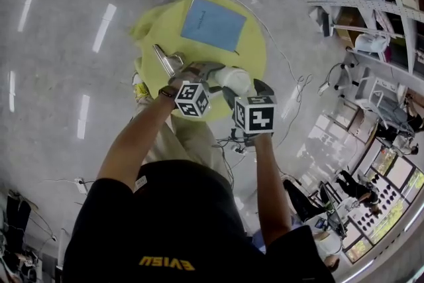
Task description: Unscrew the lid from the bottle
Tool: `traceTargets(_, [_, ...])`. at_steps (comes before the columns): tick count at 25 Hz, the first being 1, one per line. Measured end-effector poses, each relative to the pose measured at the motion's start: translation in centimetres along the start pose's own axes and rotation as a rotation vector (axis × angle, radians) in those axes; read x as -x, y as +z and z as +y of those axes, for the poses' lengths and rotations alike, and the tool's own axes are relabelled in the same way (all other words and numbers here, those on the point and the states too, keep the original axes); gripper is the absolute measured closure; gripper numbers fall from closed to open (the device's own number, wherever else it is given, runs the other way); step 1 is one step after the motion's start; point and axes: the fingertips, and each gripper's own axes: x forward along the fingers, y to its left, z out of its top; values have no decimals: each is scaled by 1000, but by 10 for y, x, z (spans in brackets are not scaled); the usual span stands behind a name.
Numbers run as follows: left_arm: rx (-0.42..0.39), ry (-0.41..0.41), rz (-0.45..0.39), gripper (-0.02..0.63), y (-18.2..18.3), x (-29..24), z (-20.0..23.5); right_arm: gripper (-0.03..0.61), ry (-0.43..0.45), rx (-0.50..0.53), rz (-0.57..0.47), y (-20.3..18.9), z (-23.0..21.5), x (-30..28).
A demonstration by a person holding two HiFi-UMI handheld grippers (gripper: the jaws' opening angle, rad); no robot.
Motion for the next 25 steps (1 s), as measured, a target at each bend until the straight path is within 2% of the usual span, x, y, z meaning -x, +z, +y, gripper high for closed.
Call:
traceTargets(1, [-1, -1, 0, 273, 0, 0, 0, 208, -15, 8, -5, -1, -1, -2])
traceTargets(7, [1, -4, 2, 276, -3, 0, 0, 216, 46, 117, -3, -2, 2, -6])
traceTargets(14, [-2, -10, 4, 278, -2, 1, -2, 219, 114, 396, 61, -4, 11, -3])
traceTargets(25, [1, -8, 9, 281, -3, 5, -2, 221, 185, 965, 142, -10, 23, -2])
